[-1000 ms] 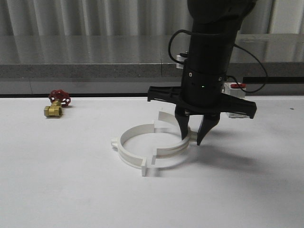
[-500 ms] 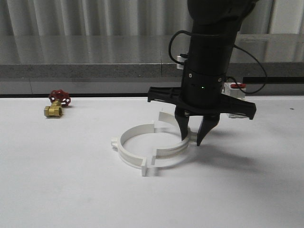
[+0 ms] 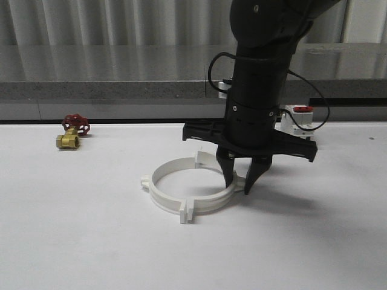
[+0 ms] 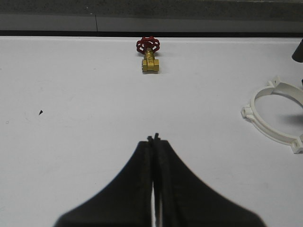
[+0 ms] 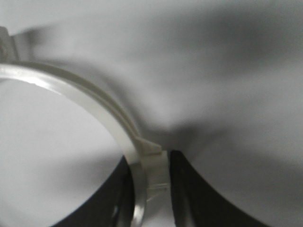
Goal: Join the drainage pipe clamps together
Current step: 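Carry the clamp half to the placed half and join their ends, then open the right gripper and lift it away from the ring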
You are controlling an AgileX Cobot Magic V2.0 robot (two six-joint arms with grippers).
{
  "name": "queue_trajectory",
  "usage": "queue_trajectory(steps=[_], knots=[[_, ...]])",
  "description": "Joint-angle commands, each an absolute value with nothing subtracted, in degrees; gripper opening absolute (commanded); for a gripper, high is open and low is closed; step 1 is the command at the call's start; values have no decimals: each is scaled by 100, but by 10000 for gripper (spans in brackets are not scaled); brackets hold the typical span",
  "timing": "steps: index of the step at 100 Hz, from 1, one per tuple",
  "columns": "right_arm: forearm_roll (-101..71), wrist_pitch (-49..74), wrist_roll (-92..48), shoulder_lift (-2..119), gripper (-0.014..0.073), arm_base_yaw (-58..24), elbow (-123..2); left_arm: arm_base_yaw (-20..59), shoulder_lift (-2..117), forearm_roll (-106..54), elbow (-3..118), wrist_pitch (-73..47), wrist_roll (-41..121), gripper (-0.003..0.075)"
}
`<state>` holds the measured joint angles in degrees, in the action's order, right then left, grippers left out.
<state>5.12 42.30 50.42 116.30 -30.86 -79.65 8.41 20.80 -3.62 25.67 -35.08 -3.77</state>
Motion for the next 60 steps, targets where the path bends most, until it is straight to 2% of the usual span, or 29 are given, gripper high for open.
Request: queue_trajectory(steps=[1,34,43,60], knots=[[559,4157,5039,11360,83,-3087,-8144,830,2126,-418,2725,-3108,-375,-20],[390,4154,5039,11399,96,-3087,-8144,830,2126,-418,2725,-3108,-375,-20],[385,4154,5039,11399,165,-3087,-8144,830,2126,-418,2725,-3108,-375,-20],[384,4166,5039,11399,378,-3087,-8144,830,2126,-418,2725,-3108,-375,-20]])
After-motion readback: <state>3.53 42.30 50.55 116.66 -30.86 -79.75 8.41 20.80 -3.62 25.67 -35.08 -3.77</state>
